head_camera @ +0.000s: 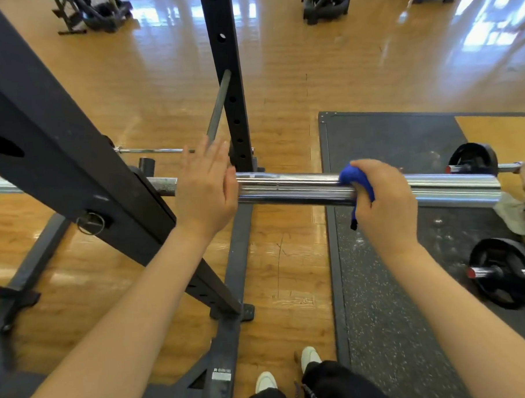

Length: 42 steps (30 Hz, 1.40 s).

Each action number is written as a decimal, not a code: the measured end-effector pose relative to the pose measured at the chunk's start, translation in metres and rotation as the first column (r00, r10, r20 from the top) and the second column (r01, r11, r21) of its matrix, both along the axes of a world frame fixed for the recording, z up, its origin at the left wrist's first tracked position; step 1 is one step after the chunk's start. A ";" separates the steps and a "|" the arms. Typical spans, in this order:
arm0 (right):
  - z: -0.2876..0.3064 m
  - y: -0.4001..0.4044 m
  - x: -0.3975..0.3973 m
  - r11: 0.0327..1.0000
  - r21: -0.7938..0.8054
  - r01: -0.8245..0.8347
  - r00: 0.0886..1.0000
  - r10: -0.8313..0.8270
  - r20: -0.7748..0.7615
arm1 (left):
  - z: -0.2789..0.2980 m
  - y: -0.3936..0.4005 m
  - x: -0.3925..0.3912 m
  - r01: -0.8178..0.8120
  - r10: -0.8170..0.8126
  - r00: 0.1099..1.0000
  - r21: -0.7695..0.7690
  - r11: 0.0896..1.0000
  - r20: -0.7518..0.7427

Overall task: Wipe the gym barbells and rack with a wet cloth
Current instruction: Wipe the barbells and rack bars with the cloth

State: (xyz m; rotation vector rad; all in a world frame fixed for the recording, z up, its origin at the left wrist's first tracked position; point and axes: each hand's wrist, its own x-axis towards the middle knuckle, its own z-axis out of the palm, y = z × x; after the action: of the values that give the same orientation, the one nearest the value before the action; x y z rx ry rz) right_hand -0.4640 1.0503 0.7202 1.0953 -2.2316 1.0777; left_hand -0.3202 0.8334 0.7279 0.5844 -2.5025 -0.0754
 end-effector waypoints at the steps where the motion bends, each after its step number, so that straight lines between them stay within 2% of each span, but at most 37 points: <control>1: -0.008 0.004 0.004 1.000 0.006 0.000 1.000 0.000 -0.020 | -0.006 0.003 0.004 0.006 -0.006 1.000 -0.034 0.999 0.015; 4: -0.026 0.021 0.013 1.000 -0.007 -0.023 0.998 0.023 -0.060 | -0.014 0.002 0.003 -0.021 0.023 0.999 -0.083 0.996 0.023; 9: -0.032 0.036 0.022 0.995 -0.021 -0.102 0.992 0.100 -0.081 | 0.000 -0.005 -0.009 -0.029 0.034 0.994 -0.049 0.998 0.100; 12: -0.021 0.030 0.018 0.996 -0.056 -0.073 0.997 0.072 -0.013 | 0.022 -0.005 -0.015 -0.062 0.035 0.968 0.101 0.993 0.249; 14: -0.010 0.023 0.010 0.996 -0.080 -0.039 0.999 0.040 0.012 | 0.030 -0.010 -0.024 -0.069 0.018 0.957 0.166 0.984 0.289; 17: 0.002 0.013 -0.002 0.999 0.034 -0.023 1.000 0.022 0.016 | 0.032 -0.011 -0.022 -0.043 0.007 0.986 0.219 0.975 0.164; 20: 0.003 0.011 -0.005 0.985 0.165 -0.051 0.999 0.048 0.023 | 0.011 -0.001 -0.003 -0.023 0.021 0.999 0.049 0.999 0.034; 23: -0.004 0.016 -0.002 0.992 0.107 -0.064 0.998 0.066 -0.015 | -0.004 0.006 0.008 -0.013 0.016 0.995 -0.034 0.999 0.095; 29: -0.023 0.031 0.006 0.992 0.000 -0.125 0.988 0.125 -0.093 | 0.003 -0.001 -0.005 -0.074 0.078 0.987 -0.036 0.997 0.137; 34: -0.023 0.039 0.011 0.994 0.001 -0.111 0.986 0.110 -0.126 | 0.033 0.000 -0.018 -0.076 0.041 0.970 0.139 0.987 0.241; 36: -0.012 0.036 0.008 0.996 -0.023 -0.089 0.990 0.086 -0.113 | 0.038 -0.005 -0.025 -0.085 0.032 0.972 0.220 0.972 0.234; 39: 0.006 0.027 -0.005 0.997 0.008 -0.073 0.993 0.074 -0.089 | 0.036 -0.005 -0.021 -0.024 0.019 1.000 0.270 0.962 0.023; 42: 0.005 0.018 -0.010 0.989 0.132 -0.070 0.996 0.077 -0.051 | 0.014 0.003 -0.006 -0.037 0.043 0.998 0.134 0.990 -0.038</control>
State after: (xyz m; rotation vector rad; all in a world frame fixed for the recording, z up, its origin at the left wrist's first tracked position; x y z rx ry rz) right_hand -0.4742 1.0686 0.7256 1.2550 -2.2595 0.9299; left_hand -0.3266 0.8362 0.7419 0.6803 -2.4585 -0.2382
